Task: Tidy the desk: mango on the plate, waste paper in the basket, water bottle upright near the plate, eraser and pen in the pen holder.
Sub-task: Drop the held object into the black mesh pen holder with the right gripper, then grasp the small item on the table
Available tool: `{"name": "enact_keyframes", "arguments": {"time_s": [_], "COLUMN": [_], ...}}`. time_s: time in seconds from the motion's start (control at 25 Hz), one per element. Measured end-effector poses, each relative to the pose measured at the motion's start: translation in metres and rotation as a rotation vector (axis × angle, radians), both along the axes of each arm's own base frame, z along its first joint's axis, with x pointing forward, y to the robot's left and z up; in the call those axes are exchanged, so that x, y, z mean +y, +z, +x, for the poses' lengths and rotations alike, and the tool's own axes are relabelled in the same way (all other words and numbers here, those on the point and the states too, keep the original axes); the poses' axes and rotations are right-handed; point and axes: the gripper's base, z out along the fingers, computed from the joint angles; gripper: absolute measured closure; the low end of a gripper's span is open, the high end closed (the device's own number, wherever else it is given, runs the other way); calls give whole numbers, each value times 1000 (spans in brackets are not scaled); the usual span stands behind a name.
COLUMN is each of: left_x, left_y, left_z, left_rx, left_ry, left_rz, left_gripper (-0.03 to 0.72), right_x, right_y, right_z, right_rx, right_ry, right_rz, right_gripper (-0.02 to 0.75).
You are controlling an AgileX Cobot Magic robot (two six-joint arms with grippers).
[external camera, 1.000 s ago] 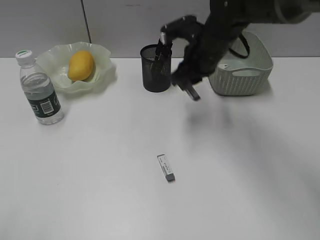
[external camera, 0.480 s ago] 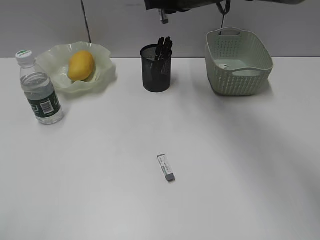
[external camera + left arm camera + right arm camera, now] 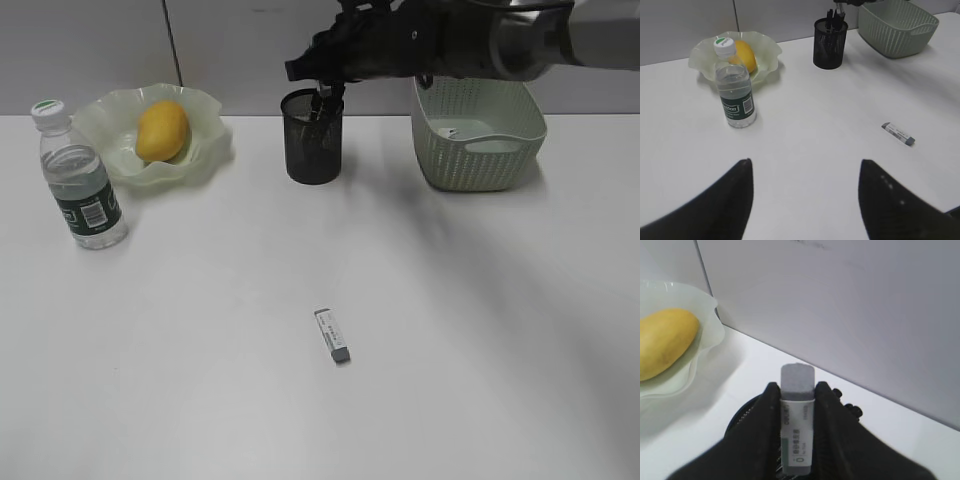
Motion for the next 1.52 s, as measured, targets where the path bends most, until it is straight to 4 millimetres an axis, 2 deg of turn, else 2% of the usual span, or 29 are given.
{"name": "enact_keyframes", "arguments": {"time_s": [0.24,0.4,0.48,0.64,0.76,0.92,1.08,1.24,1.52], "left_x": [0,0,0,0,0,0,0,0,0], "left_y": [0,0,0,0,0,0,0,0,0], "left_z": [0,0,0,0,0,0,0,0,0], "left_rx": [0,0,0,0,0,0,0,0,0], "left_ry": [0,0,0,0,0,0,0,0,0], "left_rz": [0,0,0,0,0,0,0,0,0], "left_gripper": [185,185,185,185,185,185,185,185,185], "right_x": [1,1,1,1,1,-1,-7,-22,-54], "right_y": [-29,-31,-31,-33,-28,-7,24,55,97], "right_z": [3,4,4,1,-5,-19,-40,-65,-99], "right_rx": [44,48,46,93,163,278,390,508,673], "right_ry": [-14,-18,-18,-3,21,72,135,169,69], "right_rz": [-2,2,3,-17,-37,-82,-161,-291,-466], "right_gripper": [566,553,515,392,358,351,351,349,347]}}
